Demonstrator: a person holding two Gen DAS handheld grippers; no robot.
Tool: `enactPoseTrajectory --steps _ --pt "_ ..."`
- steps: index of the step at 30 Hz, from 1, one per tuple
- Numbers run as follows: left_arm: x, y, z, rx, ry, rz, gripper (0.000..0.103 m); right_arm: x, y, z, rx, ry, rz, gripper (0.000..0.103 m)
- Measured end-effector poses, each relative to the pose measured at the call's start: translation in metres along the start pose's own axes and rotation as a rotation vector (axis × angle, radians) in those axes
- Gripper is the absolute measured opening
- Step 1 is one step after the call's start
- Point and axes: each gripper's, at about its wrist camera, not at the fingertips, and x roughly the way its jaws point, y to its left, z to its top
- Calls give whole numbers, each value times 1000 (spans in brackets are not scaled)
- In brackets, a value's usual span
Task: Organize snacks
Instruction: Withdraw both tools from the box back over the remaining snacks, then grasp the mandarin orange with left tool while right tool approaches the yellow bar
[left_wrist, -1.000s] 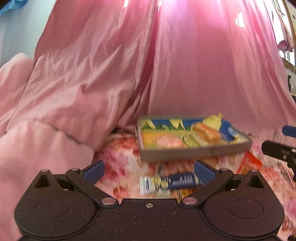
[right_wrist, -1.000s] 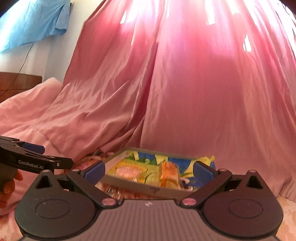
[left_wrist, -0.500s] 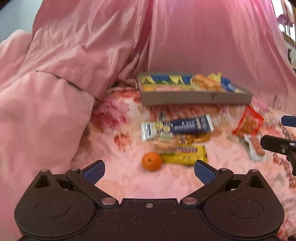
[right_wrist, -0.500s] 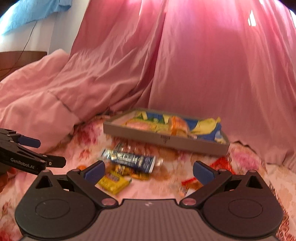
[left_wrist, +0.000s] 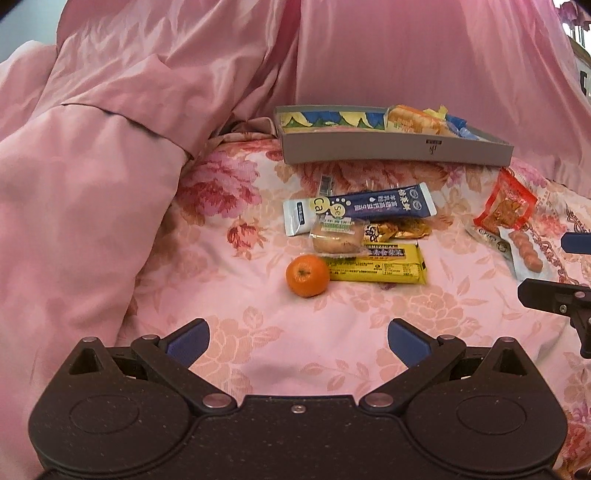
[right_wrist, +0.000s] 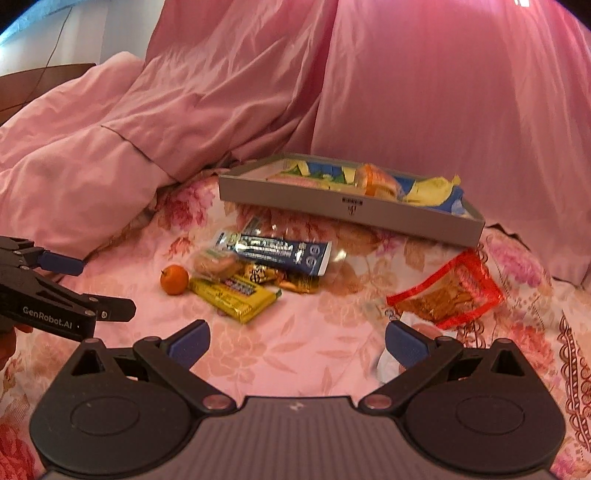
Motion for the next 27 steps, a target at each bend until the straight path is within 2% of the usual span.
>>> enactPoseTrajectory --steps 19,27 --pt "27 3 -5 30 47 -12 102 30 -6 -15 35 103 7 103" --pt "40 6 -2 47 42 -9 102 46 -5 -16 19 129 25 103"
